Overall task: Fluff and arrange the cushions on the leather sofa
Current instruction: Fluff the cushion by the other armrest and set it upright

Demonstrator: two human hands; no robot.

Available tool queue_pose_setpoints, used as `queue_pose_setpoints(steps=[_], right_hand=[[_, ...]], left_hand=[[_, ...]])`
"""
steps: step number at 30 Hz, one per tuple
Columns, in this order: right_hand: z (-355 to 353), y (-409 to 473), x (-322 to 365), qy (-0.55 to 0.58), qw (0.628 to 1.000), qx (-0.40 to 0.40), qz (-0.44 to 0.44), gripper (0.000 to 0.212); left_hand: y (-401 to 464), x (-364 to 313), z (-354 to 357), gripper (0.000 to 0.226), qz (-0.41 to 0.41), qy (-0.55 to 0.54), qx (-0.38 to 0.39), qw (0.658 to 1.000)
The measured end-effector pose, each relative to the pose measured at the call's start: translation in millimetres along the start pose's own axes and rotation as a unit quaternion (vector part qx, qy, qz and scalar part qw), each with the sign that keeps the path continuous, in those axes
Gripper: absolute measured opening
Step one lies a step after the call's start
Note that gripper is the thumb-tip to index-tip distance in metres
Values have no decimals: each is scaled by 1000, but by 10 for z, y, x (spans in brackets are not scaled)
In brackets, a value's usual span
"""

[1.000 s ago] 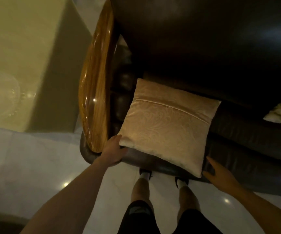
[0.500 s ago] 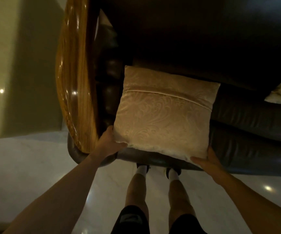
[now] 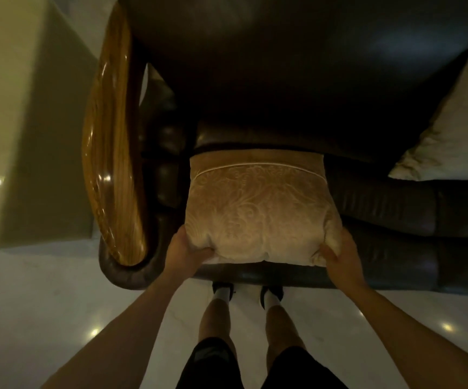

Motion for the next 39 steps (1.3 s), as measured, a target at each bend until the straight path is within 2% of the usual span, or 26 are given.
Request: queue_pose_setpoints(steps=[3, 7, 11, 13, 16, 20, 24, 29, 30, 32, 34, 36, 37, 39], right_hand=[[-254, -114, 139, -11, 999, -6, -37, 49], [-592, -278, 249, -17, 998, -28, -56, 63], [-924, -332, 310, -11, 995, -66, -69, 78], [-1092, -340, 345, -13, 994, -79, -74, 63], [-1256, -320, 345, -31, 994, -70, -79, 37], [-1371, -321, 432, -51, 991, -34, -116, 38], [-1582, -205, 404, -32, 995, -22, -90, 29], [-1783, -48, 323, 72, 996, -50, -15, 10], [-1784, -30, 316, 102, 994, -50, -4, 12], [-1776, -12, 307, 172, 984, -40, 15, 28], [-1767, -17, 259, 244, 969, -18, 25, 57], [-1770, -29, 167, 262, 965, -1, 21, 90], [-1765, -34, 130, 258, 966, 6, 17, 98], [-1725, -36, 56, 230, 973, 23, 23, 97]], left_hand=[[-228, -304, -60, 67, 38, -14, -25, 999], [-434, -685, -140, 35, 99, -15, -20, 995], [-573, -1059, -341, 20, 145, -1, -53, 988], [-618, -1204, -437, 14, 151, 3, -66, 986], [-647, -1344, -492, 10, 151, 36, -64, 986], [-683, -1498, -459, 12, 140, 83, -31, 986], [-653, -1586, -469, 19, 92, 98, -7, 991], [-622, -1553, -373, 37, 18, 47, -1, 999], [-625, -1523, -349, 37, 8, 9, -9, 1000], [-651, -1461, -330, 39, -5, -89, -18, 996], [-663, -1392, -316, 54, -5, -173, 6, 985], [-645, -1308, -296, 78, 6, -226, 43, 973], [-642, -1280, -283, 86, 15, -245, 58, 968], [-625, -1216, -232, 89, 28, -275, 99, 956]])
Point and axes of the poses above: each hand's wrist, its own y-axis towards the middle knuckle, its own z-axis out of the palm, x = y × z, the point moved 5 cm from there along y, towards the middle knuckle, and after that the axes turned 5 degrees about y, right-handed, at the moved point
